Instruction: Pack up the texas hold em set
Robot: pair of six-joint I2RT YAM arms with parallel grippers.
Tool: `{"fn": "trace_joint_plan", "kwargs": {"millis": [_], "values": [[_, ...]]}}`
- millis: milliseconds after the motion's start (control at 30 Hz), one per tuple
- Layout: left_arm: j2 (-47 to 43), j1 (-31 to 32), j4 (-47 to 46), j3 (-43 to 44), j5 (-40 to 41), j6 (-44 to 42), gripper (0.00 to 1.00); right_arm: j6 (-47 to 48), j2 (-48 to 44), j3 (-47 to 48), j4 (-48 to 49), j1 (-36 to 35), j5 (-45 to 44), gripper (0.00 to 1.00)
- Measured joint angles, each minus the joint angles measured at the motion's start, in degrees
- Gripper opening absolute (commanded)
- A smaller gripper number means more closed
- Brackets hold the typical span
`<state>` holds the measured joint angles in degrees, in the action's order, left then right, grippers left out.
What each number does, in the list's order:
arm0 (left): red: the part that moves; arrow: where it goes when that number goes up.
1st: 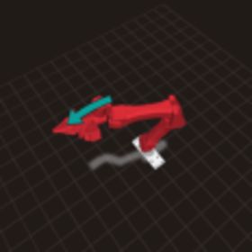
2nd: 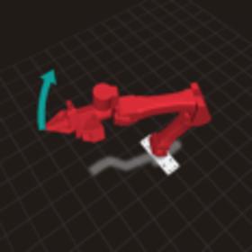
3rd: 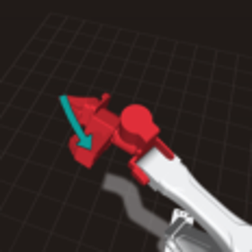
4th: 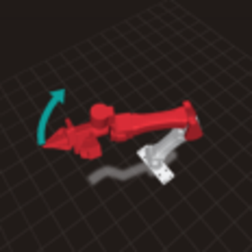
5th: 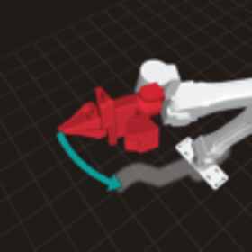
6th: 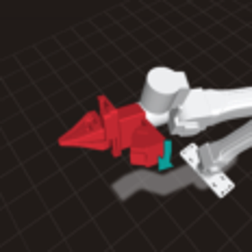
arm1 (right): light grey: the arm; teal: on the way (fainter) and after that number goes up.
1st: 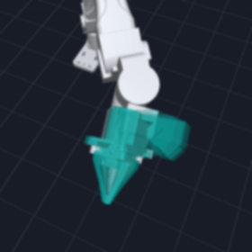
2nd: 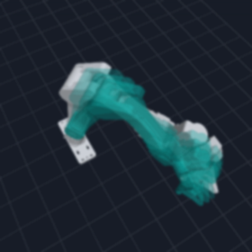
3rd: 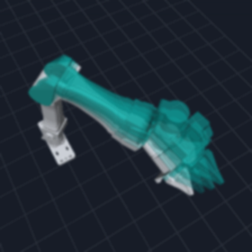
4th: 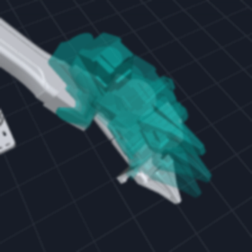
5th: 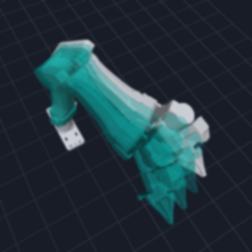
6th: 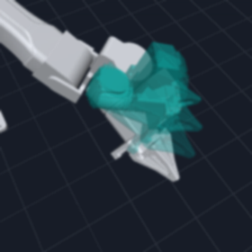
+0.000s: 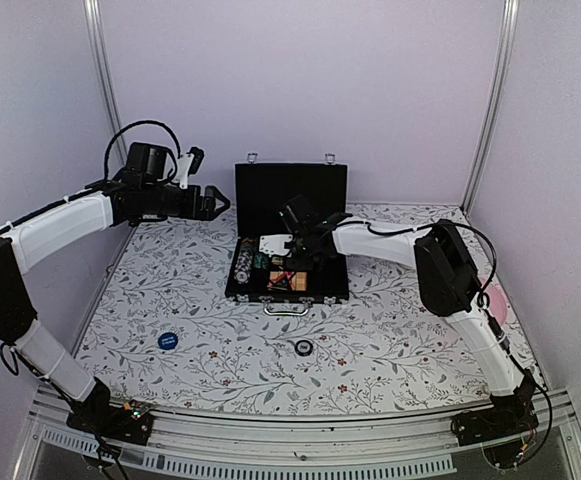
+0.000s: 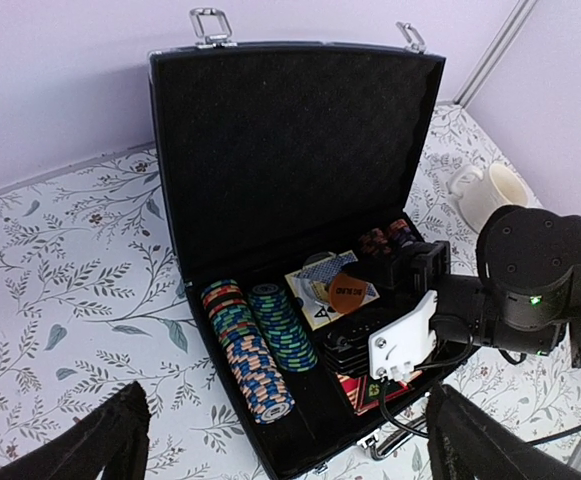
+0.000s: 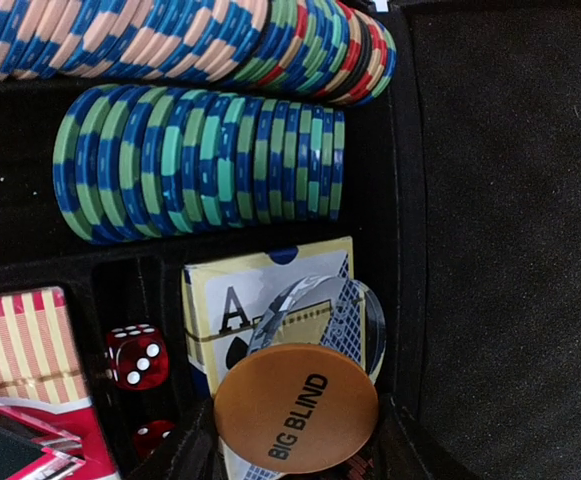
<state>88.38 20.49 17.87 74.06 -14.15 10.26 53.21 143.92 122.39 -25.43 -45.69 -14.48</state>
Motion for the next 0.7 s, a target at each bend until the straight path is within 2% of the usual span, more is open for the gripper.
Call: {"fn": "trace_joint_plan", "kwargs": {"millis": [67,200,700], "values": [[0.0,-0.2,0.0,0.0,-0.35,0.31,0.97,0.42,0.15,0.0,0.46,0.0,-0.07,0.55],[0.0,-0.26,-0.02,0.0,-0.81,0.57,0.97,1.11,0.44,0.0,1.9,0.04,-0.17,0.59],[0.0,-0.48,-0.02,0.0,-2.23,0.98,0.97,4.37,-0.37,-2.8,6.32,0.09,-1.16,0.68]]}}
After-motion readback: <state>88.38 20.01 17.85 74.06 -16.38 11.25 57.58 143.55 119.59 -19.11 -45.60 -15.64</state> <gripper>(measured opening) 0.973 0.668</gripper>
